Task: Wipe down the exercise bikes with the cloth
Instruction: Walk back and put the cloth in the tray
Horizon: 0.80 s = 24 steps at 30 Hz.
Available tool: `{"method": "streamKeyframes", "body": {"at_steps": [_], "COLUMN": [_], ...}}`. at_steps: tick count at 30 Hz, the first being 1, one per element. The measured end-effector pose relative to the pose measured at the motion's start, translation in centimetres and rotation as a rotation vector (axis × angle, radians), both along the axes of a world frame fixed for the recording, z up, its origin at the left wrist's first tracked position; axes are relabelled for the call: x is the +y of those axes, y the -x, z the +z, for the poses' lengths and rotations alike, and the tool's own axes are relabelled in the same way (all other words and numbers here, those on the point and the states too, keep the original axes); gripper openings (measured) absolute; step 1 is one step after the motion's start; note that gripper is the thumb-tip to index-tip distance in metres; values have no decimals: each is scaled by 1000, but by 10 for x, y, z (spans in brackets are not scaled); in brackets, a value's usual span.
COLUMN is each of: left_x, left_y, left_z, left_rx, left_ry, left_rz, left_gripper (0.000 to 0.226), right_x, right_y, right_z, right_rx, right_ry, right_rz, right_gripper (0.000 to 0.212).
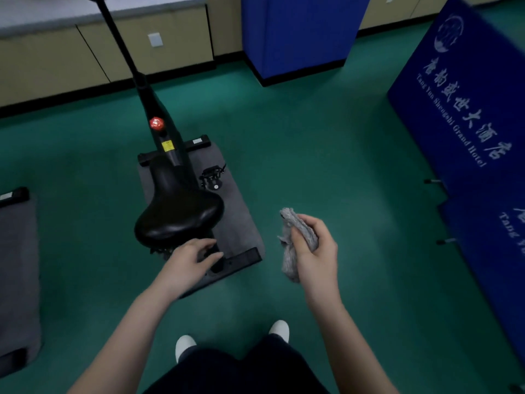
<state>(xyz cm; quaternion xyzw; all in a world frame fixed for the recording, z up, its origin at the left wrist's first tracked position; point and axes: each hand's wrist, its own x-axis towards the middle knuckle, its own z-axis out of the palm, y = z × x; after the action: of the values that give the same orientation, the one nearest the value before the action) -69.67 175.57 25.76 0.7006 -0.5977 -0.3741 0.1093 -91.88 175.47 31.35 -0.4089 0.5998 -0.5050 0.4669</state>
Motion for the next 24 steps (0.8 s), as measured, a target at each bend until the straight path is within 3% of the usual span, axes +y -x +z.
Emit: {"method": "streamKeyframes", "body": {"at_steps": [9,16,24], "left_x": [-53,-93,-185], "left_y": [136,174,200], "left_z": [28,31,10], "left_rx": [-63,-106,-79], "left_ry": [49,56,83], "left_rz": [-235,-322,-315], "left_gripper": [47,51,55], "right_x": [-20,-49,-151], "right_y": [125,171,196], "right_z": [7,-4,-4], "right_rx": [-12,-7,138], "right_ry": [56,29,40], "right_rz": [-143,-272,-192], "right_gripper": [26,27,19]}}
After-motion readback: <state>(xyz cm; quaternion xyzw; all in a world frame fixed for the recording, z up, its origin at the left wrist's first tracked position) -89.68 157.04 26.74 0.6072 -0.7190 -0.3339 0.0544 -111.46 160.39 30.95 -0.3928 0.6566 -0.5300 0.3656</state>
